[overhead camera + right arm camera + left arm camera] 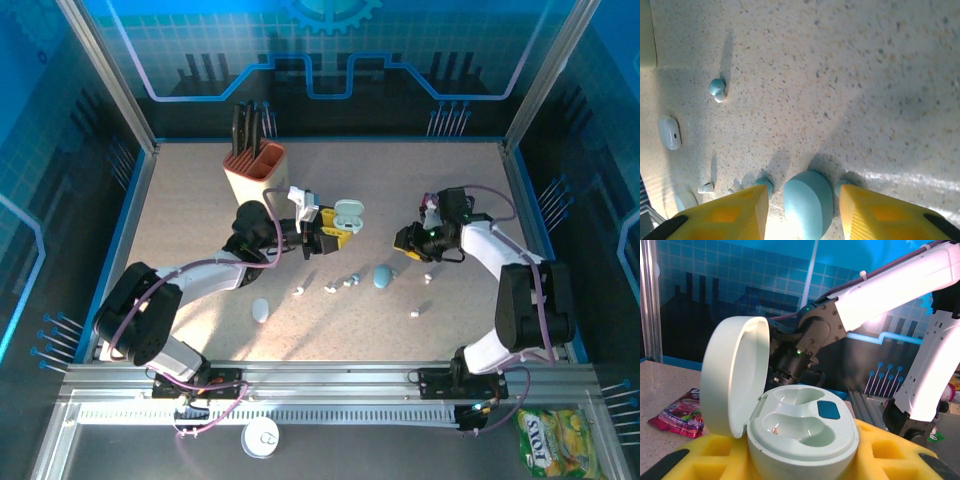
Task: Insert wireless bluetooth earbuds into charging case
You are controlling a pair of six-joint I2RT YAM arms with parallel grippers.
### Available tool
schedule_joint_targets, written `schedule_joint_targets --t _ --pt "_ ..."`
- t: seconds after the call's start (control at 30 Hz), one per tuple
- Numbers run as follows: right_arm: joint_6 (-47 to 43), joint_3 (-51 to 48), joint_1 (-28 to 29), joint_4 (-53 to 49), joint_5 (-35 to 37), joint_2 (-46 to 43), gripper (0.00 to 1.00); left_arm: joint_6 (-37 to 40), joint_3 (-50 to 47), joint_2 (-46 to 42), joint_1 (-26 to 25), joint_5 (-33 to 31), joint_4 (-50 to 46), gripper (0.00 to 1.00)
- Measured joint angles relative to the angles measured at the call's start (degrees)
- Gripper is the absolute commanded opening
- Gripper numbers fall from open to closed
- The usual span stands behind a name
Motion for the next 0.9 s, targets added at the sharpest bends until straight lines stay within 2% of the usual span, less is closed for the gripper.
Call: schedule_joint_targets --t 0.17,0.33,0.63,0.9 --pt "-7.3 3.67 0.55 -4.35 1.7 6.67 0.4 0.0 0.0 0.0 0.0 0.0 -0.02 0.35" --pt "-10.8 4.02 1.77 -6.6 2.43 11.41 0.4 0.02 -0.09 -0.48 0.0 0.0 -0.46 0.35" --pt "-11.61 3.39 2.93 -6.58 2.82 11.89 0.4 1.09 -0.11 -1.16 0.0 0.0 -1.44 0.35" --pt "-11.54 2.51 4.24 -6.4 4.26 11.67 0.36 1.09 -0.09 -1.16 0.0 0.0 -1.68 0.35"
